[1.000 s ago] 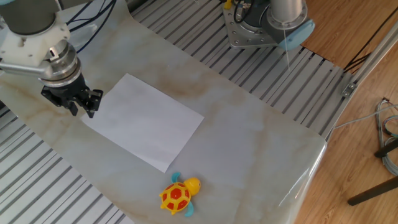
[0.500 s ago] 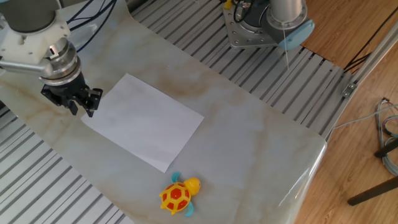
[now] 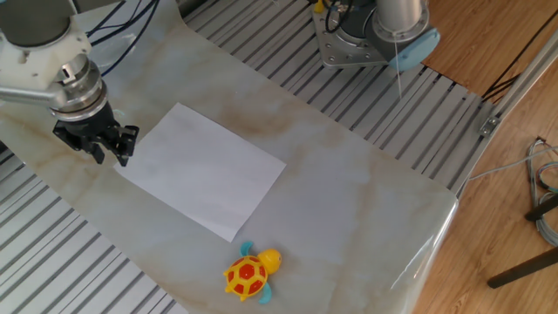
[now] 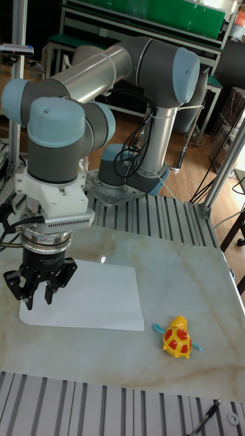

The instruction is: Flip over and spread out the paper that is laid flat on the table

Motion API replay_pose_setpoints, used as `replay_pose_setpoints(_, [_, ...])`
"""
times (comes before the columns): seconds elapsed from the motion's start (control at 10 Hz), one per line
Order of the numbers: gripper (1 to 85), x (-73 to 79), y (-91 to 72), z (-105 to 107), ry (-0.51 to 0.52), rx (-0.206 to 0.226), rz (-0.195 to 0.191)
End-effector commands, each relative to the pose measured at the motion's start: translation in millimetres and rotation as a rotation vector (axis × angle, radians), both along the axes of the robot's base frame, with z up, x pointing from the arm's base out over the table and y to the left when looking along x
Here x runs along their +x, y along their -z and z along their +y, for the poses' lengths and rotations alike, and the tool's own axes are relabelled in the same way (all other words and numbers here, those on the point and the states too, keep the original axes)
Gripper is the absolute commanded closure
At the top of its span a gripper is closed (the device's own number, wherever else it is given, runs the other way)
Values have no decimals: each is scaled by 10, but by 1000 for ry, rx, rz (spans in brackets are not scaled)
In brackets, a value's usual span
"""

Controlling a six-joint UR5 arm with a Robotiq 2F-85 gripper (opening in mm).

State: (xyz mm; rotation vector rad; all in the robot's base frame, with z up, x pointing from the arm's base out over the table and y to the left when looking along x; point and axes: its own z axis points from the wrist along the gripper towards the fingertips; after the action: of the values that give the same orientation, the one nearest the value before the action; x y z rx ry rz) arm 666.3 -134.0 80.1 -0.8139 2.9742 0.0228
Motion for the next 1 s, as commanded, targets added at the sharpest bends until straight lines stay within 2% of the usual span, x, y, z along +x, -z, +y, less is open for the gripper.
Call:
replay_pose_setpoints(0.0, [463,48,41,-70,8,7,2])
replay_pose_setpoints(0.1, [463,90,78,-134,0,5,5])
replay_pose_setpoints(0.3, [463,166,152,-102,-1,21,-5])
replay_pose_setpoints(0.5, [457,132,145,-50,13,37,10])
replay_pose_setpoints(0.7, [477,120,147,-73,10,27,14])
replay_pose_setpoints(0.9, [463,65,192,-66,12,61,11])
